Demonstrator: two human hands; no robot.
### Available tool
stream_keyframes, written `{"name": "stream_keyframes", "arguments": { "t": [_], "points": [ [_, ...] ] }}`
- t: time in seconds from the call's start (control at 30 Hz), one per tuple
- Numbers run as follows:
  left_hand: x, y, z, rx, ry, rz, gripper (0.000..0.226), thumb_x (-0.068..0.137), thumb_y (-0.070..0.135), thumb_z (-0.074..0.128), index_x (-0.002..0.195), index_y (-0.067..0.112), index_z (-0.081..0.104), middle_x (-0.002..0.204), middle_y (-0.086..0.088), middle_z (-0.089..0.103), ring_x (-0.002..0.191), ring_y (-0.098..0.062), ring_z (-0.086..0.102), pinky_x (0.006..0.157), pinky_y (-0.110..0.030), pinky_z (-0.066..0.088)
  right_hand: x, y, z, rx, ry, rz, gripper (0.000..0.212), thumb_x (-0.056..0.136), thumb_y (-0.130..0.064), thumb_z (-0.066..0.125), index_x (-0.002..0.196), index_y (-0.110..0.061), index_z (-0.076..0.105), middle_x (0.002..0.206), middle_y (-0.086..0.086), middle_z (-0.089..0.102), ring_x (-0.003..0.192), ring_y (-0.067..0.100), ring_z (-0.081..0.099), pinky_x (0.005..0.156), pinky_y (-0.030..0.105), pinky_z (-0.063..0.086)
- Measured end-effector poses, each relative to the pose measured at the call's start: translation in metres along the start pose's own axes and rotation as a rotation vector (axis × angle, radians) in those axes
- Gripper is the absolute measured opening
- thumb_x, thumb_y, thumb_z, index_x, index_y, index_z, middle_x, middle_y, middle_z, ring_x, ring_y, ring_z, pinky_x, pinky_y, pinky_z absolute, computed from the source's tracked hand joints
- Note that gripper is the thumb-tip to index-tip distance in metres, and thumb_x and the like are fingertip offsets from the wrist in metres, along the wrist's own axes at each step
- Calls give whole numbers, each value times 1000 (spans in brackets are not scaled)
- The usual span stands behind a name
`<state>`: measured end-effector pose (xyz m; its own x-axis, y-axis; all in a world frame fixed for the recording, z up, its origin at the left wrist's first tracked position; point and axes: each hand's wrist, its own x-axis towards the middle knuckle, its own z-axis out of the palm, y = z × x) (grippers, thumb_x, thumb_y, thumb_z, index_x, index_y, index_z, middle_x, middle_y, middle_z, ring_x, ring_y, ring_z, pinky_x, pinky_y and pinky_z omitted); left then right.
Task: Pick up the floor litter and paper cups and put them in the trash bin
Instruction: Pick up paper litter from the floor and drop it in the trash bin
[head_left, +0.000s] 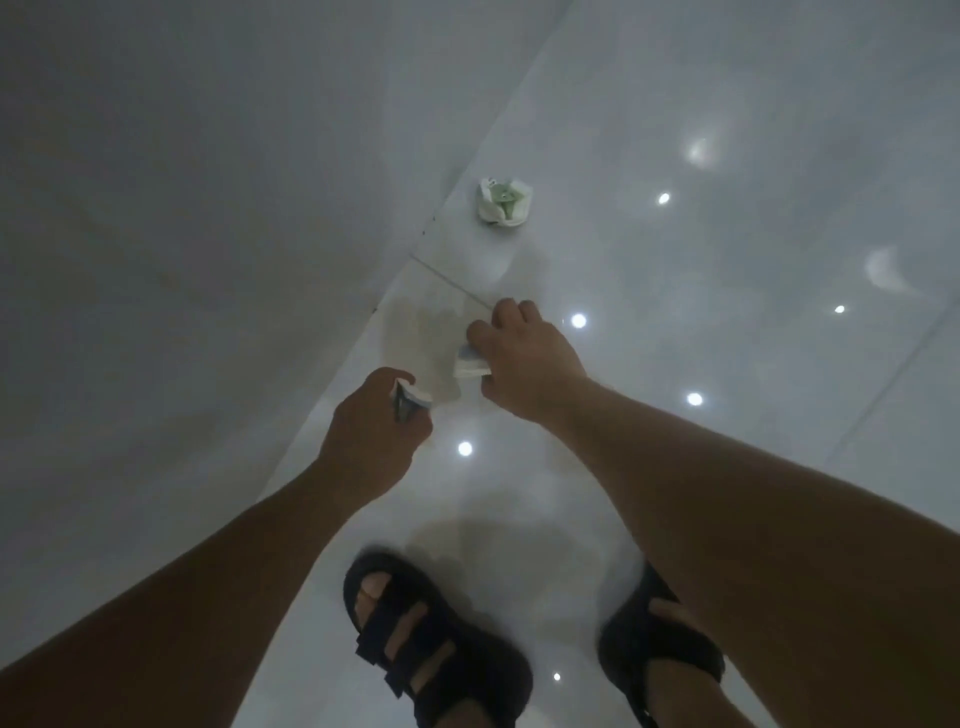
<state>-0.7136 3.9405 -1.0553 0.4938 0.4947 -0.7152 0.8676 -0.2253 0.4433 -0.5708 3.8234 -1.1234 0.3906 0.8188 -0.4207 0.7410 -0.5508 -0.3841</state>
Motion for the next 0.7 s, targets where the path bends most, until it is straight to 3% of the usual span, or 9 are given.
{"name": "stream_keyframes", "arguments": {
  "t": [0.17,0.27,0.4,0.53,0.7],
  "points": [
    [-37,67,-18,-67,-53,23,23,87,17,65,107,20,54,94,-5,59,88,-32,62,78,-48,56,-76,4,-69,159,64,166,58,82,-29,63,137,-22,46,122,9,47,109,28,44,86,39,48],
    [-71,111,-34,-51,-49,62,22,86,16,65,105,19,54,90,-1,58,84,-26,61,73,-44,57,-125,0,-114,221,112,270,58,83,-30,63,138,-25,45,124,6,47,111,25,44,87,36,48],
    [-126,165,-56,109,-48,211,17,84,17,64,98,18,54,81,3,58,71,-12,58,55,-18,47,-191,-17,-168,307,168,424,57,85,-33,62,139,-27,44,129,4,46,115,24,43,90,33,46],
    [-190,207,-73,236,-163,346,14,81,17,62,93,19,54,82,-1,63,73,-18,62,64,-29,50,-255,-42,-219,359,236,553,58,87,-36,60,141,-27,42,130,3,44,118,23,41,92,32,44],
    [-272,240,-97,300,-214,487,15,81,16,63,92,22,54,75,7,59,63,-5,56,51,-17,41,-345,-89,-280,400,378,737,57,87,-34,59,141,-26,44,132,4,45,120,23,41,95,32,43]
  ]
}}
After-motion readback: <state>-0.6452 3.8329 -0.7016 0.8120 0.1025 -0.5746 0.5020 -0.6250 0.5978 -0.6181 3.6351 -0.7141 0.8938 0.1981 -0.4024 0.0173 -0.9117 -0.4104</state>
